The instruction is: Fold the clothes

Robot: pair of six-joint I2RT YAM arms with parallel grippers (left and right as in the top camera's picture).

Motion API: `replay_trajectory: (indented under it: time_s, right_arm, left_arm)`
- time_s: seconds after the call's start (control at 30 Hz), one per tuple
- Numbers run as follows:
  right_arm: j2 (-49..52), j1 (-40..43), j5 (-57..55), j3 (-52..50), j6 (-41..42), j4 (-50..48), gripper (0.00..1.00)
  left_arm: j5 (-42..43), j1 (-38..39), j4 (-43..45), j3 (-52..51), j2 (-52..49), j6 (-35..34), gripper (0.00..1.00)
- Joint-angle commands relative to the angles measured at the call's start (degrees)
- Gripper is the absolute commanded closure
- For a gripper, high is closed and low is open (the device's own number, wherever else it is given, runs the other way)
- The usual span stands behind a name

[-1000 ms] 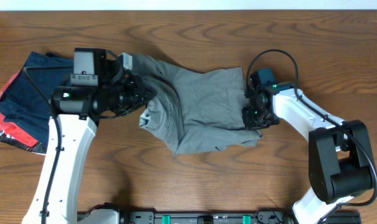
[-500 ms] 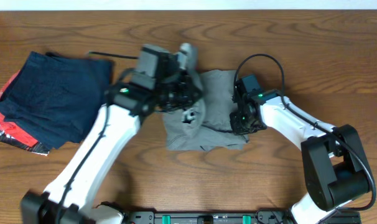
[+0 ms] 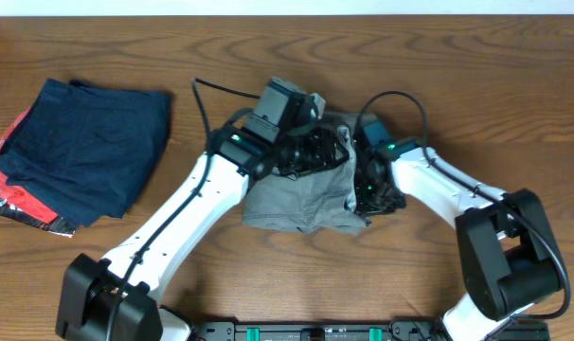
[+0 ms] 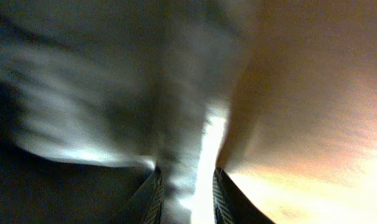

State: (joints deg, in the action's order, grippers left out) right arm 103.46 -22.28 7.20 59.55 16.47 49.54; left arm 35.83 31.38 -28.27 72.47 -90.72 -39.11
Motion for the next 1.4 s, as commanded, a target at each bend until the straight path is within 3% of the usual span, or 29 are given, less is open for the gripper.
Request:
replay_trajectory:
  time_s: [0.0,0.17,0.37,0.5,0.8,0.97,1.13,1.27,1.37]
  right_arm:
    - [-2.9,6.1,-7.9,5.9,3.5,4.9,0.74]
    - [-9.6,13.4,-10.1,16.1,2.6,10.5,0.74]
    - [-14.7,14.7,11.7,21.8,-10.1,7.0,0.74]
    - [-13.8,12.0,22.4,21.0,-13.1,6.6,0.75]
    - [-6.9,-0.6,22.8,14.6,-12.7,5.2,0.77]
    - [-1.9,-5.9,22.8,8.1,-9.8,1.8,0.83]
    - [1.3,-7.0,17.8,2.2,-6.5,-0.3,0.87]
    - [1.6,-4.7,5.0,-0.8,-1.2,-0.6,0.88]
    - [1.5,-1.7,-10.8,-0.9,3.6,-1.4,0.88]
  left_arm:
    - [1.0,-4.0,0.1,1.7,3.4,2.1,0.55]
    - [-2.7,-9.3,-1.8,1.6,3.7,5.0,0.53]
    - [-14.2,-10.3,-7.9,0.3,1.5,8.9,0.5]
    - [-16.7,-10.3,-11.5,-0.5,-1.6,9.0,0.5]
    - [-17.1,-10.3,-14.5,-0.8,-12.9,9.1,0.5]
    - [-16.9,-10.2,-18.5,-0.8,-17.9,8.8,0.5]
    - [-14.5,-8.9,-23.7,-0.8,-18.6,8.6,0.5]
    - [-10.1,-6.6,-26.2,-0.8,-18.6,7.6,0.5]
    - [-8.8,-4.5,-27.7,-0.8,-18.4,7.3,0.51]
